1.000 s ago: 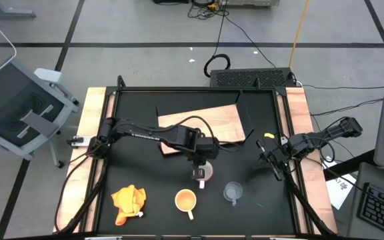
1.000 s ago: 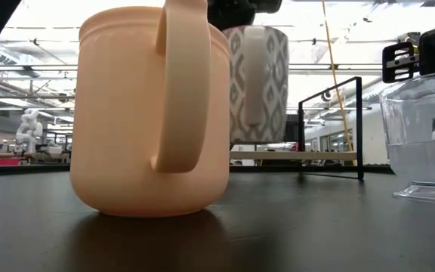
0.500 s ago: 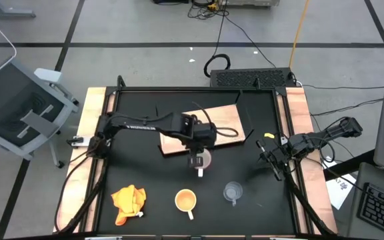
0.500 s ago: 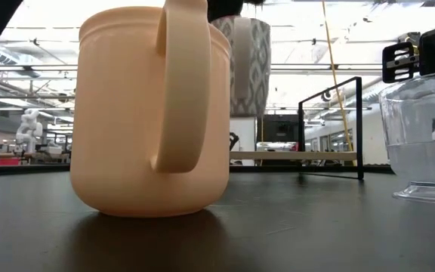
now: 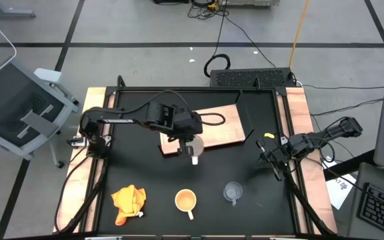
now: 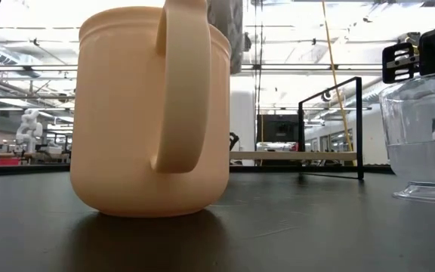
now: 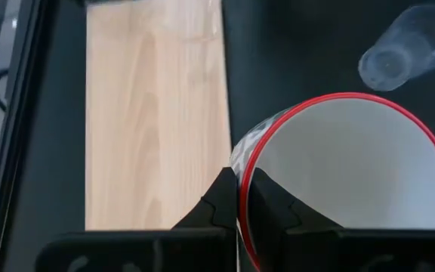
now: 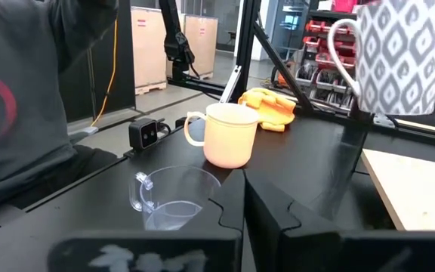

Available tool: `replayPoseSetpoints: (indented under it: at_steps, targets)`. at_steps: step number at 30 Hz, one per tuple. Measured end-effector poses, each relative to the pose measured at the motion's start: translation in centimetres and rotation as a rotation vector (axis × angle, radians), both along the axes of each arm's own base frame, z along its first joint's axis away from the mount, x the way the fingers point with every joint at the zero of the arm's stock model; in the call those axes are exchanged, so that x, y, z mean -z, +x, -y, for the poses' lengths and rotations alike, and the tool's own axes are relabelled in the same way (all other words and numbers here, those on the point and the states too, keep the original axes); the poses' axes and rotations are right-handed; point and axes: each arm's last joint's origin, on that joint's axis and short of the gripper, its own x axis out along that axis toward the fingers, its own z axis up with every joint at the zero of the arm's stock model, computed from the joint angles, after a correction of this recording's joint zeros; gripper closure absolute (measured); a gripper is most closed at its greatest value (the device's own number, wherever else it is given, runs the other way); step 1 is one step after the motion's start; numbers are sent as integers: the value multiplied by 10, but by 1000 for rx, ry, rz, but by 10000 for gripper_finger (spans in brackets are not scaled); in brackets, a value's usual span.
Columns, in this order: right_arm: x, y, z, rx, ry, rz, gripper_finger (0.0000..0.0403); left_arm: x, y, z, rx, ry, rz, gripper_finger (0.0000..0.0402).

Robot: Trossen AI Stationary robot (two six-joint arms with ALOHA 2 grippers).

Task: Stack small to large cups/mugs on shelf
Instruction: Put the gray patterned mug on the shelf

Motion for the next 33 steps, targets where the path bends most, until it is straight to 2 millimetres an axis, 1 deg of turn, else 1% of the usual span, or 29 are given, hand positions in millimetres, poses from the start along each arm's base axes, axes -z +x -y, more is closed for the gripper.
replayPoseSetpoints:
  at_steps: [3,5,10,15,17,20,24,28,33]
  targets:
    - [0,0,0,0,0,0,403,4,-5,-6,-36,11,-63,388]
    - [0,0,0,0,1,1,403,7,-5,-10,-48,10,-75,388]
    - [0,0,0,0,1,0,403,21,-6,-28,-100,8,-128,388]
    - [0,0,0,0,1,1,403,37,-6,-47,-128,1,-111,388]
    - [0,0,0,0,1,0,403,38,-8,-53,-107,-24,-62,388]
    - [0,0,0,0,0,1,403,37,-19,-62,-124,-31,-26,388]
    - [0,0,0,0,0,0,403,39,-44,-69,-171,-41,-1,388]
    - [-1,0,0,0,3,8,403,39,-67,-72,-213,-59,24,388]
    - [-2,0,0,0,6,18,403,39,-71,-73,-220,-95,42,388]
